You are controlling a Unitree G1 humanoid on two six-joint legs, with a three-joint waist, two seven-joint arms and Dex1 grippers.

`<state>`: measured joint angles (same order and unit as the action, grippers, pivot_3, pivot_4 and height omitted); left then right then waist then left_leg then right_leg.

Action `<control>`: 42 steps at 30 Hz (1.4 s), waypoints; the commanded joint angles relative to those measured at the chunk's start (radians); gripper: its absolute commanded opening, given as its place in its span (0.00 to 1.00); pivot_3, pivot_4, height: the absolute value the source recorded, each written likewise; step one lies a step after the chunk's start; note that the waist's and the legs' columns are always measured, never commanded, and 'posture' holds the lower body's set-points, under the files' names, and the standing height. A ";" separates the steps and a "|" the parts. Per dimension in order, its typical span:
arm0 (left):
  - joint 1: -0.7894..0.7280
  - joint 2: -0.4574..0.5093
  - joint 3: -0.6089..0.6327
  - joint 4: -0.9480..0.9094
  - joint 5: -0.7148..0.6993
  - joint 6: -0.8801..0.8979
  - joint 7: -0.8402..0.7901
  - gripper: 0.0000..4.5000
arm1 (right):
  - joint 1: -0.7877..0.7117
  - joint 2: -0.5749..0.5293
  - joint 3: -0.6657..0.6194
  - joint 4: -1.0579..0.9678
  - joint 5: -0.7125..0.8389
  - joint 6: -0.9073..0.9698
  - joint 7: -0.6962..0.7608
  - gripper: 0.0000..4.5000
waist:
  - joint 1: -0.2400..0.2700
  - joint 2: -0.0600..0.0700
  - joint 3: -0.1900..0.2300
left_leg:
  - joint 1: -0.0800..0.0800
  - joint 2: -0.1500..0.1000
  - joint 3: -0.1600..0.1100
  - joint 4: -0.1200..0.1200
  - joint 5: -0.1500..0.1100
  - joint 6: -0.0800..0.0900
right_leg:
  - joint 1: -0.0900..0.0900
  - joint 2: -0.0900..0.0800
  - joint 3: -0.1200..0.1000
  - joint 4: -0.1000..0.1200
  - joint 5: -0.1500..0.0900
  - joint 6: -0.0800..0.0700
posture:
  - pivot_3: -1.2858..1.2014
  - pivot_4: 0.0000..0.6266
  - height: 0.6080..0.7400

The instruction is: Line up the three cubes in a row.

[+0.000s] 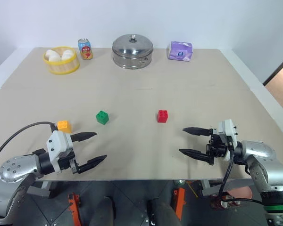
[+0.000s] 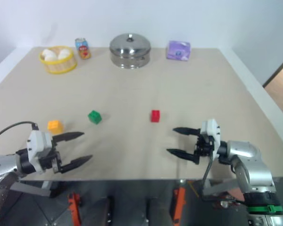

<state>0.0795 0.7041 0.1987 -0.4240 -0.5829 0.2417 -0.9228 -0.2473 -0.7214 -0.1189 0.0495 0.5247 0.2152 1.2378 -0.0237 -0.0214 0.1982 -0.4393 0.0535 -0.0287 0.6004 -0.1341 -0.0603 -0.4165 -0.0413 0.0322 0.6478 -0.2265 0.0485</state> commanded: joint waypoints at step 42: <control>-0.223 -0.236 -0.085 -0.113 -0.052 0.061 0.246 1.00 | -0.952 0.269 0.256 1.258 -0.596 -0.515 0.065 0.88 | -0.014 0.000 0.000 | 0.001 0.000 0.001 0.000 0.001 0.003 | 0.000 0.008 0.013 0.001 0.008 0.006 | 0.52 0.24 0.99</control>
<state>-0.1303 0.4638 0.1137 -0.5216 -0.6351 0.3231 -0.6674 -1.1660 -0.4493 0.1652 1.3101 -0.0749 -0.2930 1.3027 -0.0381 -0.0215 0.1983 -0.4380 0.0533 -0.0273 0.6009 -0.1330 -0.0573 -0.4164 -0.0336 0.0454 0.6486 -0.2190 0.0543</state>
